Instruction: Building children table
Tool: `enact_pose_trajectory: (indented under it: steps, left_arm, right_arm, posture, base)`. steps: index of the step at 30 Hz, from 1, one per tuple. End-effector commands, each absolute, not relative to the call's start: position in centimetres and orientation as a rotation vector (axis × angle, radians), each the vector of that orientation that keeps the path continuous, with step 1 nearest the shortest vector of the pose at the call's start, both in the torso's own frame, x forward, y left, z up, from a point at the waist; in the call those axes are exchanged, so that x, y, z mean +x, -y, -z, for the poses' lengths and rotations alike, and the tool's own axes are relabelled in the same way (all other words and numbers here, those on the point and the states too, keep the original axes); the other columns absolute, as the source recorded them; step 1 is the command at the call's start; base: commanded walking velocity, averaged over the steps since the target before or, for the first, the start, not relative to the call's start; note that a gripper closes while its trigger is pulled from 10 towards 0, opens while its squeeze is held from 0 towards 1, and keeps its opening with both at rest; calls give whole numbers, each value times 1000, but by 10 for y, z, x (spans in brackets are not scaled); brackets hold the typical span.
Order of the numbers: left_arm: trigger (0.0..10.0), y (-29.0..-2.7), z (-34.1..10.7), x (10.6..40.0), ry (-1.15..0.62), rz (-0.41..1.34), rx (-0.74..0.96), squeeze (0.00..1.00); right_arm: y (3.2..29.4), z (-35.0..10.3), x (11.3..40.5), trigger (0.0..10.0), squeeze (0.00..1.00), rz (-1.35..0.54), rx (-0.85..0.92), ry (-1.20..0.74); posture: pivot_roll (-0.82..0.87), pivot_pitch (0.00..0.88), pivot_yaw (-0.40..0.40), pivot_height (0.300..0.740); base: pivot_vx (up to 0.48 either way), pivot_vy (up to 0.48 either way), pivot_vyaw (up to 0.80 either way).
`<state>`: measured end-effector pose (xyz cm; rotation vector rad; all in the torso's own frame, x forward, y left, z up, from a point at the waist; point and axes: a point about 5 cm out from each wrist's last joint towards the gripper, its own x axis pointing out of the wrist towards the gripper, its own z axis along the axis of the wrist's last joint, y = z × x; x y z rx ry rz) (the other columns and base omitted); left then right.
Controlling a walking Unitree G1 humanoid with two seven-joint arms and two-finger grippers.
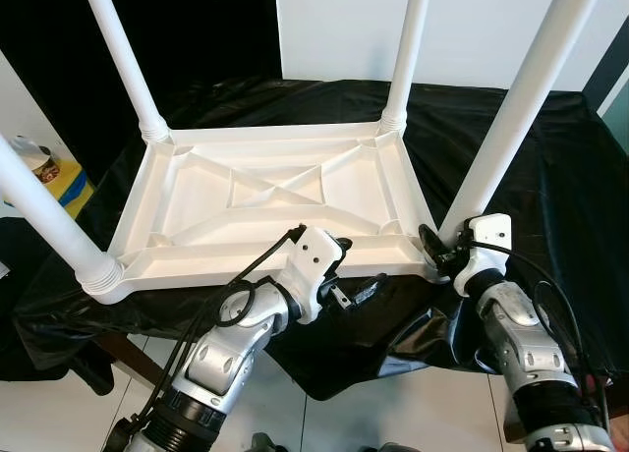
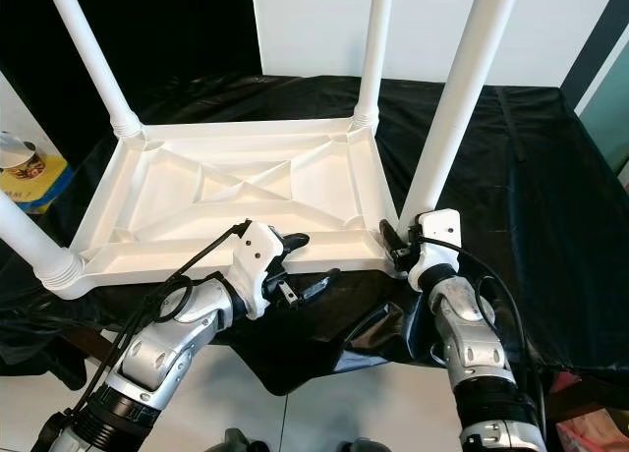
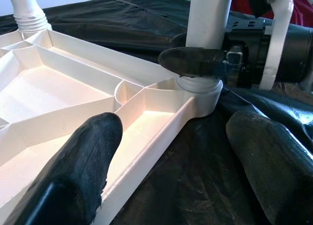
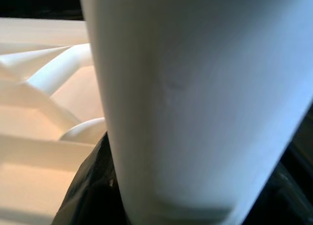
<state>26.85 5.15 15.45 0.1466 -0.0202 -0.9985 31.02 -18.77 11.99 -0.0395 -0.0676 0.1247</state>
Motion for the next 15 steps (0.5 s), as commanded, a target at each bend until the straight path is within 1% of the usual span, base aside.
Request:
enact_pose_trajectory:
  steps: [1,4,7,9,10,12,13,15]
  left_arm:
    - [10000,-50,-155,265,17,1049,154,0]
    - [10000,-50,-155,265,17,1052,155,0]
    - [10000,-50,-155,265,16,1054,154,0]
    - [10000,-49,-155,265,16,1058,153,0]
    - [10000,-49,-155,265,16,1058,153,0]
    - [10000,-49,-155,265,17,1060,150,0]
    - [10000,-48,-155,264,17,1062,149,0]
    - [10000,-48,-155,264,17,1062,149,0]
  right_arm:
    - [196,-103,304,10000,0,-45,-28,-18]
    - [191,-102,301,10000,0,48,-16,-8]
    - [189,-100,299,10000,0,89,-2,-14]
    - [184,-98,296,10000,0,185,18,-30]
    - [184,-98,296,10000,0,185,18,-30]
    - [180,-96,292,10000,0,275,25,-41]
    - [175,-95,291,10000,0,292,37,-46]
    - [175,-95,291,10000,0,292,37,-46]
  posture:
    - [-108,60,-8,740]
    - [-115,58,-4,740]
    - [-116,58,-4,740]
    - [-118,60,-3,740]
    - [-118,60,-3,740]
    - [-118,61,-3,740]
    - [-117,61,-2,740]
    - [-117,61,-2,740]
  base:
    - [0,0,0]
    - [0,0,0]
    - [0,0,0]
    - [0,0,0]
    - [0,0,0]
    - [0,0,0]
    - [0,0,0]
    - [0,0,0]
